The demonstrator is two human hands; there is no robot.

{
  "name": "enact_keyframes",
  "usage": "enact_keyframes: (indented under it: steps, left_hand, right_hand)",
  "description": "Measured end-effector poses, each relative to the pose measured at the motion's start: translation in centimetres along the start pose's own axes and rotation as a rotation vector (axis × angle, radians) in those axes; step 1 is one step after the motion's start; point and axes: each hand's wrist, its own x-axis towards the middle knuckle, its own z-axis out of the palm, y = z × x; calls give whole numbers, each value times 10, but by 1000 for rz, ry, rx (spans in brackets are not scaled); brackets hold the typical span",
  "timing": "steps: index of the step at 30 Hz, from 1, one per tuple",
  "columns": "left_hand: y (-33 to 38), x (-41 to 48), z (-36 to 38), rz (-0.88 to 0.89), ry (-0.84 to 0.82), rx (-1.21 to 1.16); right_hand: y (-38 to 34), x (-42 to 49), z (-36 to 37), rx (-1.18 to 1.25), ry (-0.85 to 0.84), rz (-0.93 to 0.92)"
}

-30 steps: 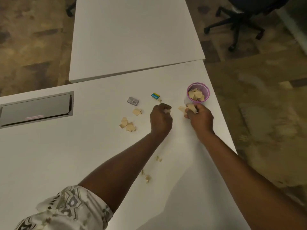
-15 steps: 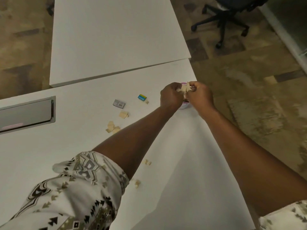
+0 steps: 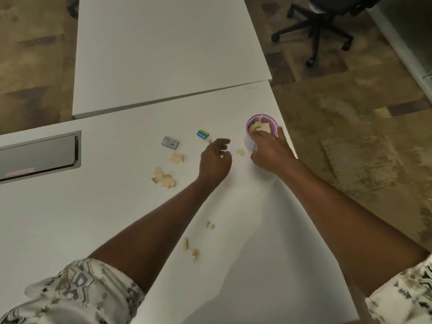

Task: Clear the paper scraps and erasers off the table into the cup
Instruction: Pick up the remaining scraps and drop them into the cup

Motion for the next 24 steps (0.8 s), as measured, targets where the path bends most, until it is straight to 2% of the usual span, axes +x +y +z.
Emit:
enact_keyframes:
  steps: [3,6,10,12,14,15,17,21,24]
  left_hand:
    - [-37,-22,-16,-10,12,59]
    - [-73,-41,-30,-12,34,129]
    - [-108,-57,-50,5,59,218]
    - [-120,-61,-59,22,86,260]
    - [-128,-62,-69,43,130,306]
    - [-131,-61,-74,53,157,320]
    - [-137,-56,-82,62,204,348]
    - [-149,-41,-94,-46,221,485]
    - [-162,-32,-95,-87,155,538]
  right_hand:
    - [0,2,4,-24,-41,29]
    - [-4,6,0,-23,3,50]
    - [-16,0,-6,-62,308,31]
    - [-25,-7,-6,39,448,-27]
    - [-36,-16,1,173,515,-126]
    - [-42,-20,7,216,507,-175]
    - [-53,-24,22,252,376,-209]
    - [-58,-20,56,189,-28,0]
    - [-57,-15,77,158,-164,128]
